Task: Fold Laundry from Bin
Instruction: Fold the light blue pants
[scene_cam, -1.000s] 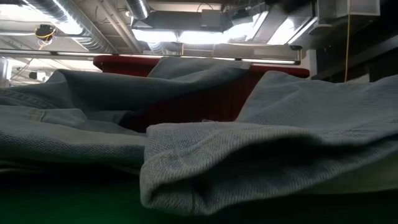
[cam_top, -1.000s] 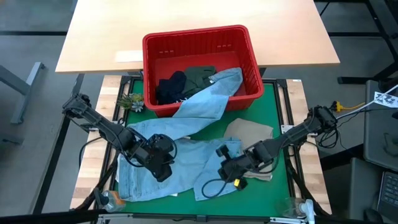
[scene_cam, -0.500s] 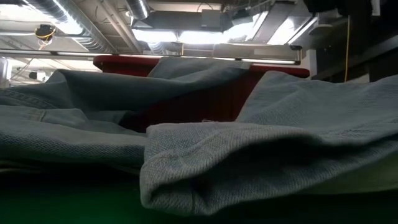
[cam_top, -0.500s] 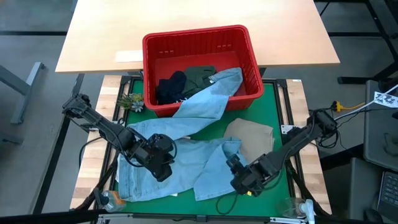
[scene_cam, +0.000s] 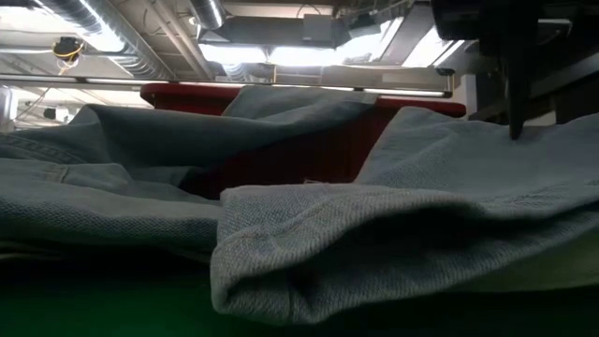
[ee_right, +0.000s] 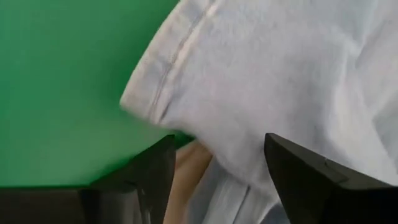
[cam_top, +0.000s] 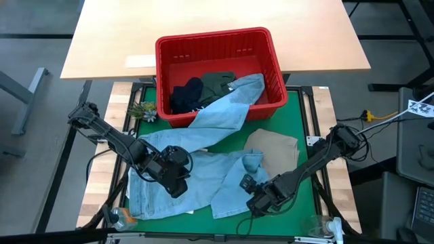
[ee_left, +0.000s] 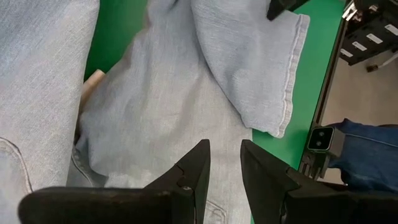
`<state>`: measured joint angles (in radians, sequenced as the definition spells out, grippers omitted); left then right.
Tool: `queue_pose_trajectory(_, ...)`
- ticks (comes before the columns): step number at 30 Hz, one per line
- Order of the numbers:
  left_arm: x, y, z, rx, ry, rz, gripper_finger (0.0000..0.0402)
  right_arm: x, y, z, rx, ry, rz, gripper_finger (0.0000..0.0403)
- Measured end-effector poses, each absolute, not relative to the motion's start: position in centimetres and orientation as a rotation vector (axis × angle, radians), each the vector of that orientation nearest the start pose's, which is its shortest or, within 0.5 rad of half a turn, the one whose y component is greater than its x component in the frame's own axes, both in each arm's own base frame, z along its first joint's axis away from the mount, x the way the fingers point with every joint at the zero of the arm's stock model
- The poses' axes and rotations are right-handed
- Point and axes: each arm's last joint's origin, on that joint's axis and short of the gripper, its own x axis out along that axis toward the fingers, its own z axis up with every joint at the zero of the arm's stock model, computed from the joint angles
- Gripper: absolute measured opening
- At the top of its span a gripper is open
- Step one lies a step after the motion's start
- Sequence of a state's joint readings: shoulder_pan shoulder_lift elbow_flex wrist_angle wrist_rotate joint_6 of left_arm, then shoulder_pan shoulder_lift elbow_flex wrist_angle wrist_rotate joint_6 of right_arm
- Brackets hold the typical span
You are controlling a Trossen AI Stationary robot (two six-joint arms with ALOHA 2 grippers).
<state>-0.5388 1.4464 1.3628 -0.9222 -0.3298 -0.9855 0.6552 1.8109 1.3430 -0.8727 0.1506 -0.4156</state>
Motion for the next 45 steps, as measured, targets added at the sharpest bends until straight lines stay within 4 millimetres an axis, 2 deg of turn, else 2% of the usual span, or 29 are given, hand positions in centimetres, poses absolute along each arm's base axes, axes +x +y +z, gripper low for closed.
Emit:
queue_pose_trajectory(4,25.1,-13.9,32.4,-0.489,0.898,0.265,0.0085,28.7,21.5,21.1,-0.866,1.076,0.693,0.0213)
queue_pose_trajectory(7,25.1,-13.9,32.4,-0.489,0.898,0.265,0.0085,29.0,21.7,21.2,-0.862,1.037,0.696,0.0177)
queue_pose_trajectory(16,25.1,-13.9,32.4,-0.489,0.899,0.264,0.0085,29.0,21.7,21.0,-0.882,1.040,0.708,0.0019)
queue_pose_trajectory(17,25.1,-13.9,32.4,-0.489,0.899,0.264,0.0085,29.1,21.7,21.1,-0.888,1.029,0.707,0.0012)
queue_pose_trajectory(21,25.2,-13.9,32.5,-0.483,0.887,0.276,0.0085,30.0,21.6,21.6,-0.999,0.930,0.676,0.0024)
queue_pose_trajectory(24,25.1,-13.8,32.5,-0.467,0.872,0.298,0.0084,31.7,21.0,22.7,-1.048,0.821,0.649,0.0017)
queue_pose_trajectory(27,24.8,-13.7,32.5,-0.455,0.883,0.306,0.0079,33.9,19.4,23.5,-1.015,0.729,0.571,0.0007)
queue_pose_trajectory(31,24.4,-13.5,32.5,-0.438,0.906,0.316,0.0075,36.6,15.9,24.2,-0.938,0.669,0.451,0.0012)
queue_pose_trajectory(37,23.3,-13.0,32.3,-0.419,0.995,0.355,0.0075,39.6,11.7,23.2,-0.824,0.629,0.441,0.0009)
queue_pose_trajectory(45,21.9,-12.5,32.1,-0.471,1.148,0.406,0.0075,42.6,8.9,20.6,-0.776,0.570,0.371,0.0008)
